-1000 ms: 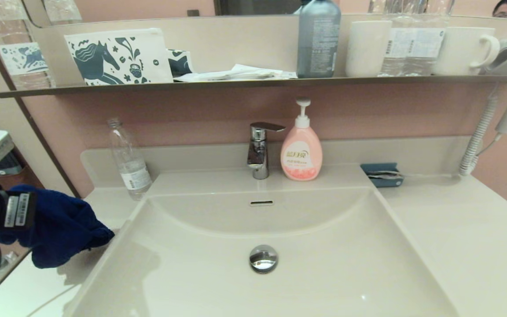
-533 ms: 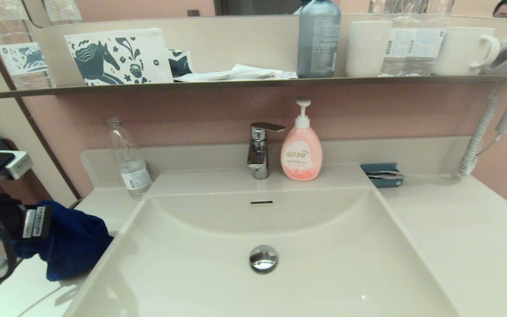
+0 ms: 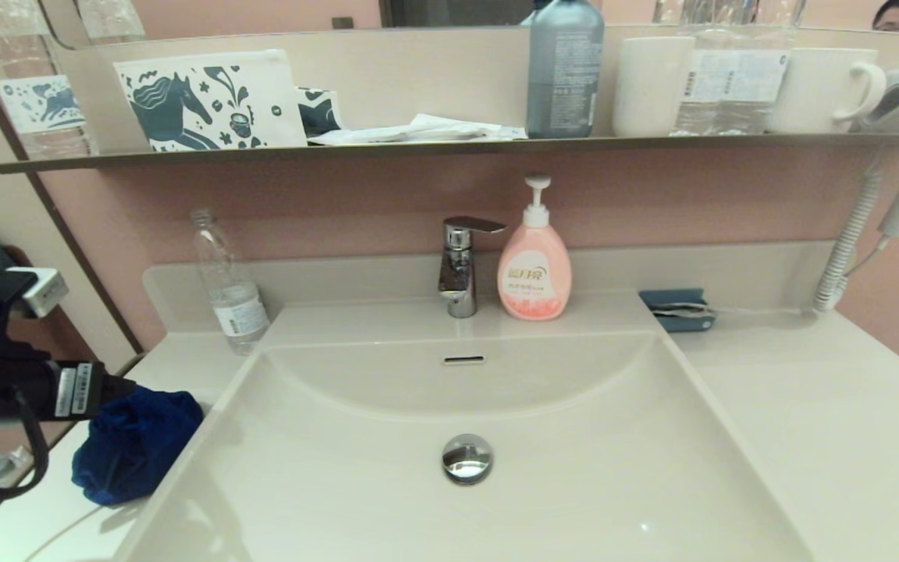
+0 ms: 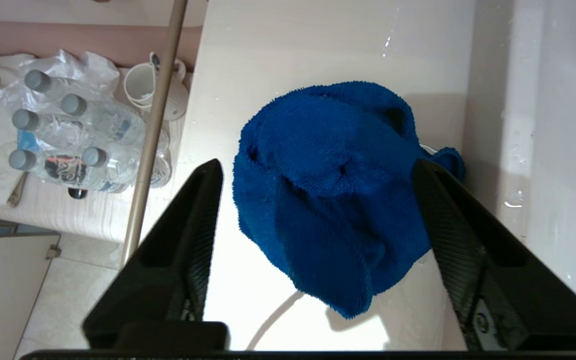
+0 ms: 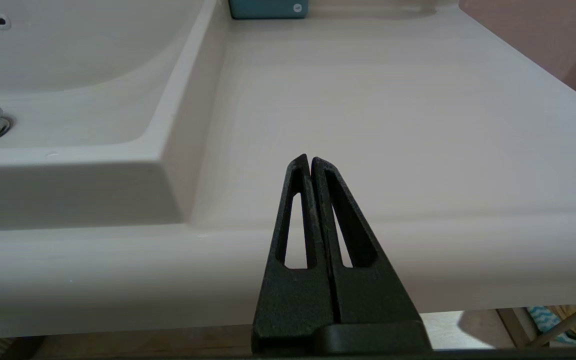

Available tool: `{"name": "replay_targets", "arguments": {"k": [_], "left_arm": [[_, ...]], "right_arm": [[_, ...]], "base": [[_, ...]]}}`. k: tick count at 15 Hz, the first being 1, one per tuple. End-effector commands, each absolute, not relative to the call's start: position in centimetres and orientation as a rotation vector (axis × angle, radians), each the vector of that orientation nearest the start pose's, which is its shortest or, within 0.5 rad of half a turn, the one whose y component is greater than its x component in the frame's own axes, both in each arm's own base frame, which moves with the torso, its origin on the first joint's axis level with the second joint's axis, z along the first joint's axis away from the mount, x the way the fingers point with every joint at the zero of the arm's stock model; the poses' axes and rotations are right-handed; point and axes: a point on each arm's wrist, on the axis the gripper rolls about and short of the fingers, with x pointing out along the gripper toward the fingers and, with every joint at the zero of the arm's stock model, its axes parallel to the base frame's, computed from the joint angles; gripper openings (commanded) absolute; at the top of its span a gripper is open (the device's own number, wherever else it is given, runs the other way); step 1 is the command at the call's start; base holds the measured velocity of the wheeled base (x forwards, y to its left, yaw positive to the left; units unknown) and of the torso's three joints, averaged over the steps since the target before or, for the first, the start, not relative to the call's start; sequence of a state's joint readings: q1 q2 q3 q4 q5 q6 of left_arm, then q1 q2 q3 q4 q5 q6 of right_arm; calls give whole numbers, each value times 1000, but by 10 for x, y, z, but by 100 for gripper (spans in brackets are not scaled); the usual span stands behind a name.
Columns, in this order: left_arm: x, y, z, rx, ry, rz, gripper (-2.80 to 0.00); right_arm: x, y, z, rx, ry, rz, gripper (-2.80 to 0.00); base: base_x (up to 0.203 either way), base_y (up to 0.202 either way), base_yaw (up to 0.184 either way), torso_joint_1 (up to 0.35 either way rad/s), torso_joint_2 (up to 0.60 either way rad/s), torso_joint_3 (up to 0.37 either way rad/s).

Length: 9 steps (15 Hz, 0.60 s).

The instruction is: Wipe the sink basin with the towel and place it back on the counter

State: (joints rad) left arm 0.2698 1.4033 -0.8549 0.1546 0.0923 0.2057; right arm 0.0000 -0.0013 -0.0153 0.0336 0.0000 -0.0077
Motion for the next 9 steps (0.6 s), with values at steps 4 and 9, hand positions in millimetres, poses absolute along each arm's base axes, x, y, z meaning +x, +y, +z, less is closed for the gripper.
{"name": "replay_targets", "arguments": {"k": [4, 9], "left_arm": [[197, 55, 211, 139, 699, 264, -280], [201, 20, 217, 7, 626, 152, -280]], "right_arm": [[-24, 0, 76, -8, 18, 0, -280], [-24, 0, 76, -8, 18, 0, -280]], "base": [[0, 0, 0, 0, 0, 0], [0, 0, 0, 0, 0, 0]]}}
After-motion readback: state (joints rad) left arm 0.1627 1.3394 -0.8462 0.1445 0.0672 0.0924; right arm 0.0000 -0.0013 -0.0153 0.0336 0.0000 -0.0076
